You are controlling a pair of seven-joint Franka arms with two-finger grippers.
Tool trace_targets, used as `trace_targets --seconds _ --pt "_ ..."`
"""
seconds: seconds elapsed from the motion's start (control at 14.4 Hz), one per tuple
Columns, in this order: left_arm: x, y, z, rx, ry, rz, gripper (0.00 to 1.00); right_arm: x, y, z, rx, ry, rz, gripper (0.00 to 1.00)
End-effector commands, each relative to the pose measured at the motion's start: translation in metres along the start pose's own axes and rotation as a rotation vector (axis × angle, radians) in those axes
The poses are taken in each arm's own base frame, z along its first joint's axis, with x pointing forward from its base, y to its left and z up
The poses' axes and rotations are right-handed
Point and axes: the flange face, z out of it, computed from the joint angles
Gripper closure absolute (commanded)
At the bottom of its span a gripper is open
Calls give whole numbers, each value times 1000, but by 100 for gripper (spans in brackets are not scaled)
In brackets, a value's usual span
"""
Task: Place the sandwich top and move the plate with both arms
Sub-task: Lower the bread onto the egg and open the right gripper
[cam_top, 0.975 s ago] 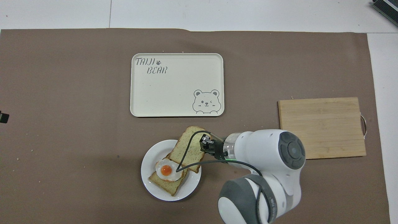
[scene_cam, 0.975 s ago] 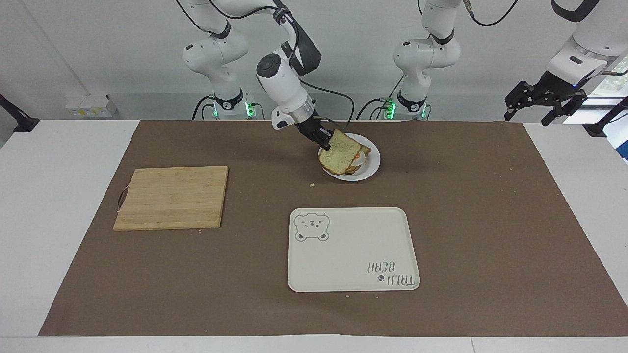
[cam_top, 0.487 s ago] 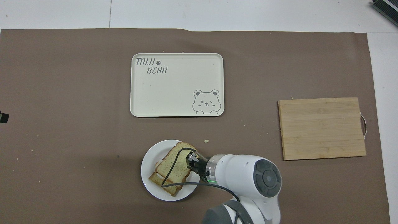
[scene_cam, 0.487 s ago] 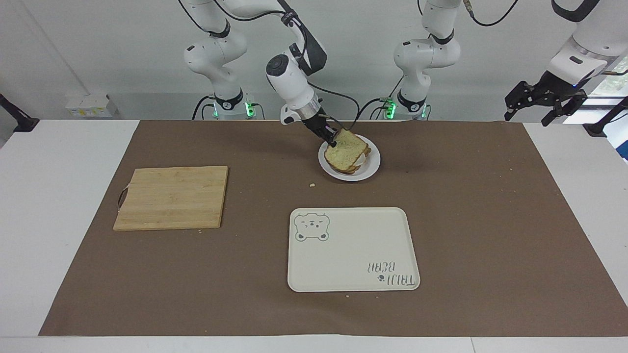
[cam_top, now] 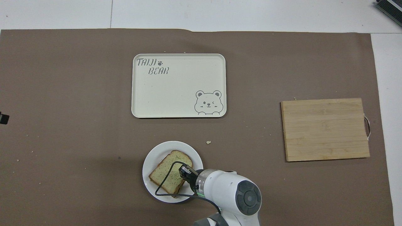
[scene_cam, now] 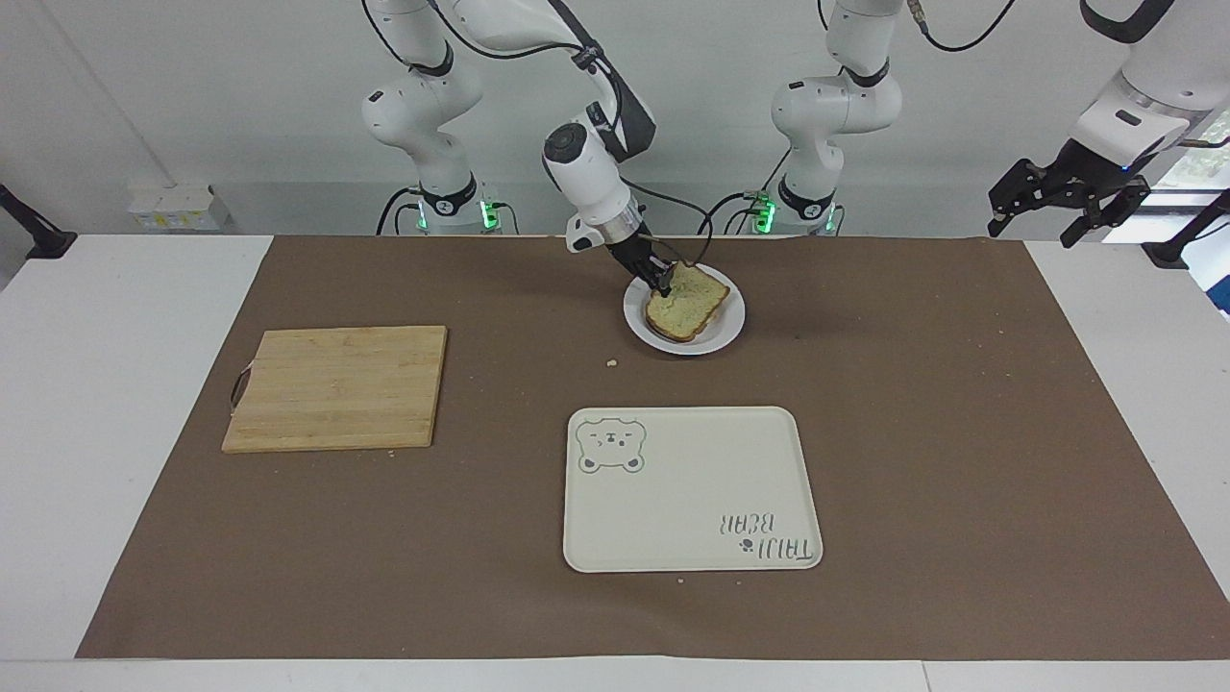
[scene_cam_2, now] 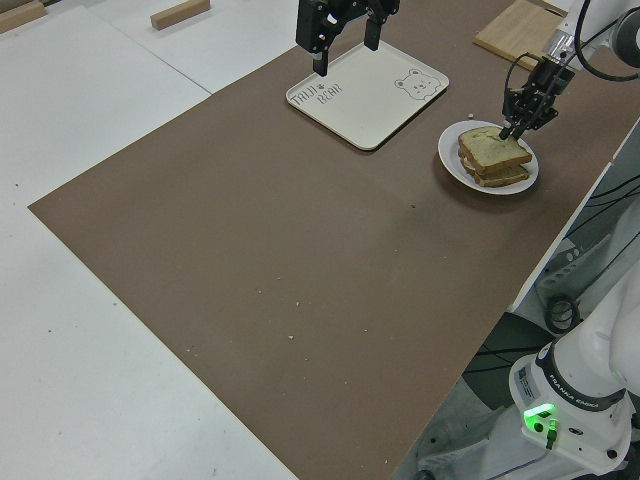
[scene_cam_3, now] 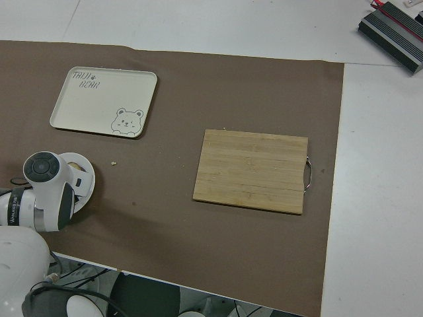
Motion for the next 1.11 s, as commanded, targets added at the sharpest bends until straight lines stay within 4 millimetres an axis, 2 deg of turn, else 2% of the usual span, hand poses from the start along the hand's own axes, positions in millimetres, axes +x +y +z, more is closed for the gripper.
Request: trace_targets --seconds 0.0,0.07,0.21,0.56,0.84,1.04 --pt "-3 6 -3 6 -8 21 0 0 -8 -23 28 -28 28 0" --pt "-3 9 -3 6 -8 24 0 2 -9 -31 12 -49 28 0" --pt "-4 9 -2 2 -15 24 0 18 -18 -63 4 -67 28 0" --pt "-4 9 -2 1 -12 29 0 61 -56 -147 -127 -24 -94 0" --pt "-7 12 4 -4 -23 32 0 111 -76 -225 -213 24 -263 0" --pt "-15 18 10 -34 -25 35 0 153 -76 -276 -267 127 -405 0"
